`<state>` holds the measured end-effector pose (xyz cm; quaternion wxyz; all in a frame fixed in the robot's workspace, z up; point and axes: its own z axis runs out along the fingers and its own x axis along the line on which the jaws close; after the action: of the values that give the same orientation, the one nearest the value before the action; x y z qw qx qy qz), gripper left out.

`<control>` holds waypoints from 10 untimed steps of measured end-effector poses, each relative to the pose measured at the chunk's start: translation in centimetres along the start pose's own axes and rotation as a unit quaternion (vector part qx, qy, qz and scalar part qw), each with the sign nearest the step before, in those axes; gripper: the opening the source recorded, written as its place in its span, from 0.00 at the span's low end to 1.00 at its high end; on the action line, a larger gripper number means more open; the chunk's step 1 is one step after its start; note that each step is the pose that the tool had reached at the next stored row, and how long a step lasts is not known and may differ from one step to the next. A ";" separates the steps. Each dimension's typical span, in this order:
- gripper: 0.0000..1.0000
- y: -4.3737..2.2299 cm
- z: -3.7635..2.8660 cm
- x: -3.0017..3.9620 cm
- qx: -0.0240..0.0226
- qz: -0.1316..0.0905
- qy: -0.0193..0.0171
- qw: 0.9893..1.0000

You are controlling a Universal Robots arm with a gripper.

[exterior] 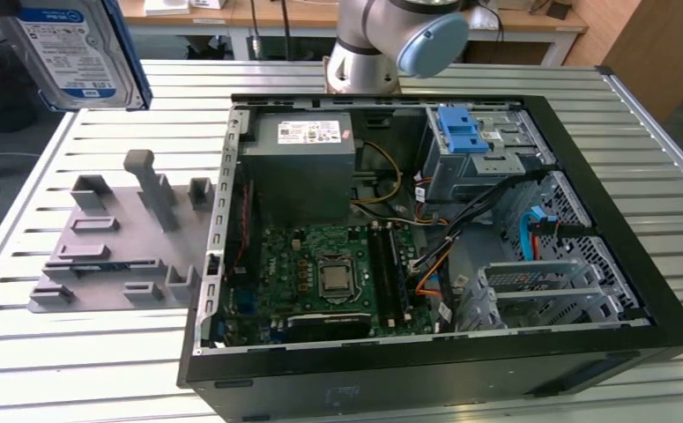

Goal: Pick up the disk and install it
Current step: 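Pick up the disk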

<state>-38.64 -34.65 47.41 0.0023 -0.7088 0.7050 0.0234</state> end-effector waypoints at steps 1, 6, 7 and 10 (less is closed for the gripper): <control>0.36 -0.02 0.00 0.10 0.000 0.000 0.000 1.000; 0.36 -0.12 -0.03 1.00 0.000 0.000 0.000 1.000; 0.36 -0.16 -0.04 1.18 0.000 0.000 0.000 1.000; 0.36 -0.57 -0.07 1.56 0.000 0.000 0.000 1.000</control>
<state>-38.06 -36.20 47.40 0.0022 -0.7088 0.7050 0.0237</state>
